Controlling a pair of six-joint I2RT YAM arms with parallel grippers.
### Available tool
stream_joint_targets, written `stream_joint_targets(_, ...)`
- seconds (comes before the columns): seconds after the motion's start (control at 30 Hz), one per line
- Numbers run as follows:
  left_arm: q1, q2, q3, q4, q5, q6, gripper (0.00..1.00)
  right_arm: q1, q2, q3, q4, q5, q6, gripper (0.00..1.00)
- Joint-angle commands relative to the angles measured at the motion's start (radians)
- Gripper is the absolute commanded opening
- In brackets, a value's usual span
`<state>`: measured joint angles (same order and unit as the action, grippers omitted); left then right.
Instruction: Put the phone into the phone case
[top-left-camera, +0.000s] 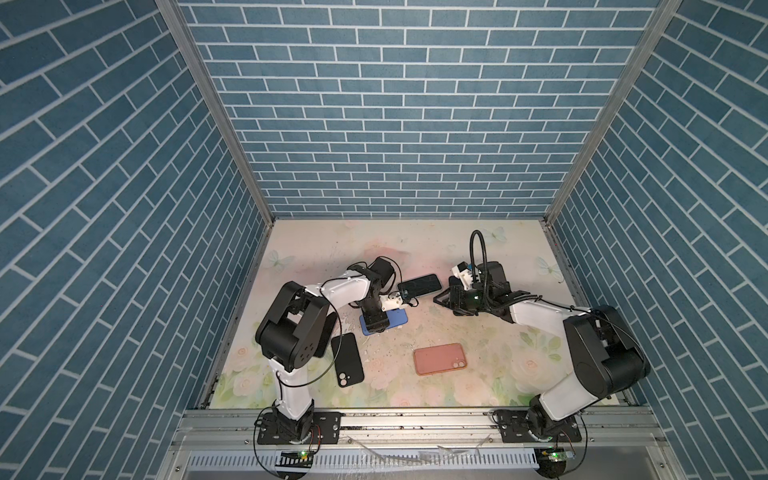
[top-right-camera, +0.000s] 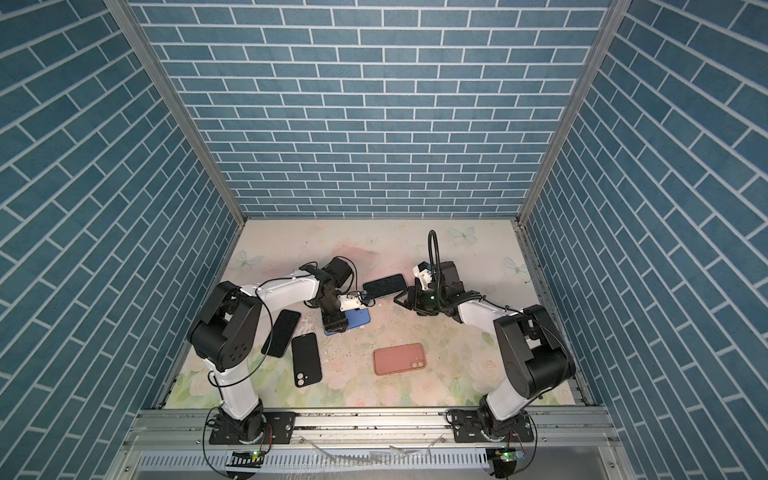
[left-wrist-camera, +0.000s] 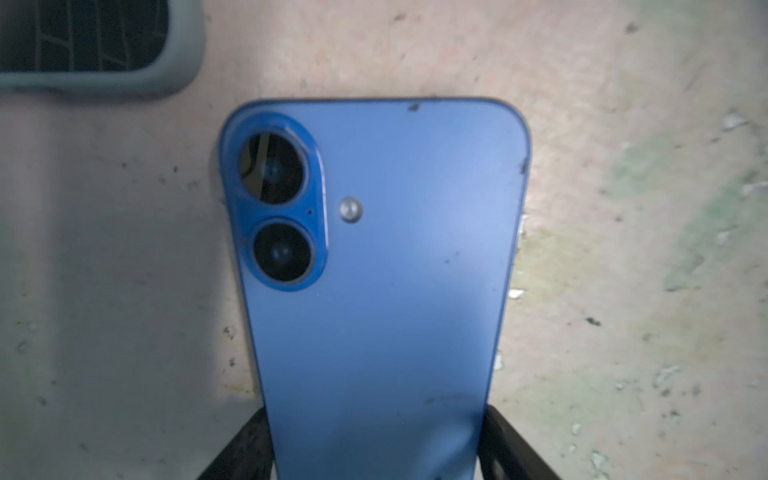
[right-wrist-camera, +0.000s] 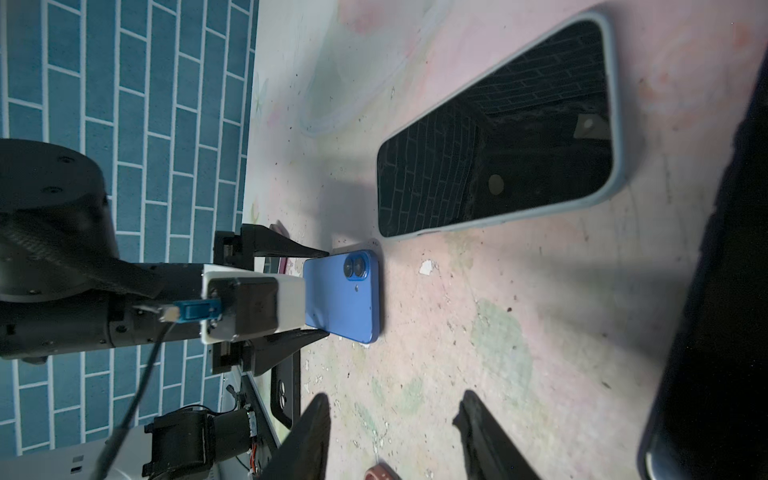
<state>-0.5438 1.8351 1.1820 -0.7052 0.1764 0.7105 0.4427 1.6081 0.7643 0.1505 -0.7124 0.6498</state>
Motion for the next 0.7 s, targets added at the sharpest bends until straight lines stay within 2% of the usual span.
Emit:
stream_joint_targets(0.0, -0.015, -0.066, -0.016, 0.031, 0.085, -0.002, 0.49, 0.026, 0.046, -0.007, 0.071, -0.052, 0.047, 0.51)
stream_joint_targets(0.2, -0.032, -0.102, -0.032, 0.049, 0.117, -0.009, 0.49, 0.072, 0.173, -0.020, 0.273, -0.142, 0.162, 0.52)
stream_joint_targets(0.47, -0.045, -0.105, -0.030, 0.048, 0.124, -0.015, 0.49, 0.113, 0.250, -0.073, 0.657, -0.157, 0.350, 0.53)
stream_joint_targets(0.67, -0.047, -0.106, -0.026, 0.054, 0.129, -0.024, 0.48, 0.127, 0.258, -0.082, 0.683, -0.163, 0.358, 0.52)
